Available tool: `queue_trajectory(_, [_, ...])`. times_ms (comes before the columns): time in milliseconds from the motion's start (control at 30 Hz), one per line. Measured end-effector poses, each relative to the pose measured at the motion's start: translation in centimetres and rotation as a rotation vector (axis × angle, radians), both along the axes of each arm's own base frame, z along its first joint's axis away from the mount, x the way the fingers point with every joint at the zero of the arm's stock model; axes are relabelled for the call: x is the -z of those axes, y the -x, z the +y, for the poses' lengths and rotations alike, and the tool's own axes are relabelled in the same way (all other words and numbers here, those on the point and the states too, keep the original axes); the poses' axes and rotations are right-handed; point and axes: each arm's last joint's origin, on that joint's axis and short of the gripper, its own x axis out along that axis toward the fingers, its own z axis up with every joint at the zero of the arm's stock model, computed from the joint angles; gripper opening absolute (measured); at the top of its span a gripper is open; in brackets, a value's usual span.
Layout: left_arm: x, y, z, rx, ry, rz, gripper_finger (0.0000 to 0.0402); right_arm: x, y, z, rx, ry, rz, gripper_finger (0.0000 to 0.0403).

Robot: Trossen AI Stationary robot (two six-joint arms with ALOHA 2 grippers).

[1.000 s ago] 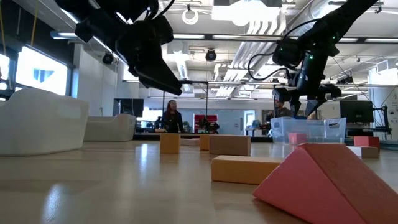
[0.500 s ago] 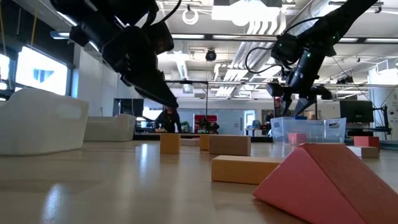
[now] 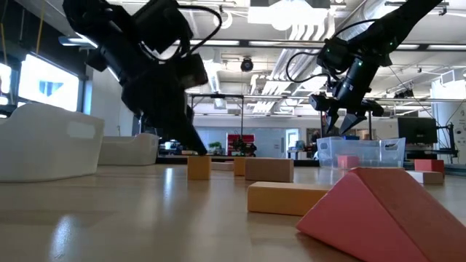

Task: Sort & place blocks by color
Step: Put the yellow block into the gray bin

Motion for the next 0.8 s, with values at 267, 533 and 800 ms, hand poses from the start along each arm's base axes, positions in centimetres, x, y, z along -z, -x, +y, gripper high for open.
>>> queue_trajectory(267, [2.0, -0.3, -0.1, -0.007, 0.003, 0.047, 0.0197, 0.0, 0.0, 0.0, -0.002, -0.002, -0.001, 0.0181])
queue_trajectory(533, [2.5, -0.7, 0.0, -0.033, -0.024, 0.022, 0.0184, 0.0, 0.0, 0.0, -0.012, -0.003, 0.001, 0.0181])
queue_trajectory(800, [2.5, -0.7, 0.3, -0.012, -0.052, 0.028, 0.0104, 0.0, -0.4, 0.5, -0.069, -0.004, 0.016, 0.0181])
